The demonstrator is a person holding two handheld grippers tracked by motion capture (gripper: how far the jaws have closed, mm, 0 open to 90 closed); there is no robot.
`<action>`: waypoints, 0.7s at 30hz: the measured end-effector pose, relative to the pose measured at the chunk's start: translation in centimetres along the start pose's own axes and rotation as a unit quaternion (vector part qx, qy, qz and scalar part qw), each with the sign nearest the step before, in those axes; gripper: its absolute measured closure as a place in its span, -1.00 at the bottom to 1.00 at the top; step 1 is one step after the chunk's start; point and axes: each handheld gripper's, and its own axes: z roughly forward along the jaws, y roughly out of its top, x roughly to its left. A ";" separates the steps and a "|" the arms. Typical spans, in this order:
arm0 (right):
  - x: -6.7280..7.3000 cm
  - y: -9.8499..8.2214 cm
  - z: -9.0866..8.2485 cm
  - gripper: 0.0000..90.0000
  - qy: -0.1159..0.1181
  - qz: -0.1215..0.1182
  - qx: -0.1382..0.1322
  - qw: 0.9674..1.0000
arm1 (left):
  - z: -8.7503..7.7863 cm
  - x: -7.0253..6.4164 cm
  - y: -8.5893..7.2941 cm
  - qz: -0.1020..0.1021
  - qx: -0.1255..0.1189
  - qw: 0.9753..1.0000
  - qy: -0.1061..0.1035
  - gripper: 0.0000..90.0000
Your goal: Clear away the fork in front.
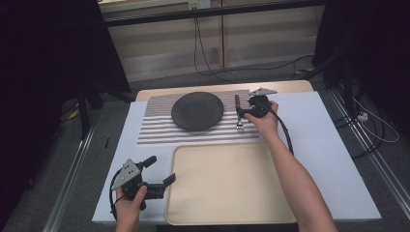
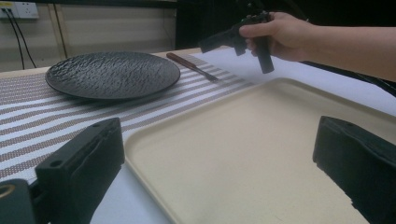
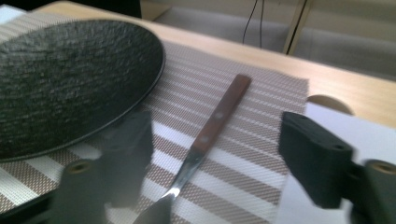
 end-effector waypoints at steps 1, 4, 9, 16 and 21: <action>0.1 0.0 0.3 -0.22 0.001 -0.005 0.004 1.000 | 0.0 0.0 0.0 0.000 0.000 1.000 0.001 -0.95; 0.3 0.1 0.8 -0.11 0.000 -0.005 0.016 1.000 | 0.0 0.0 0.0 0.000 -0.001 1.000 0.001 -0.95; 0.3 -0.1 2.5 0.16 0.004 0.014 0.039 0.999 | -0.1 0.1 0.0 0.001 0.001 1.000 0.004 -0.94; 0.2 -0.4 4.0 0.44 -0.005 0.021 0.070 0.997 | -0.1 0.1 -0.1 -0.002 0.001 1.000 0.005 -0.94; 0.3 0.0 4.3 0.68 -0.006 0.039 0.079 0.996 | -0.1 0.2 -0.1 -0.005 -0.001 1.000 0.005 -0.95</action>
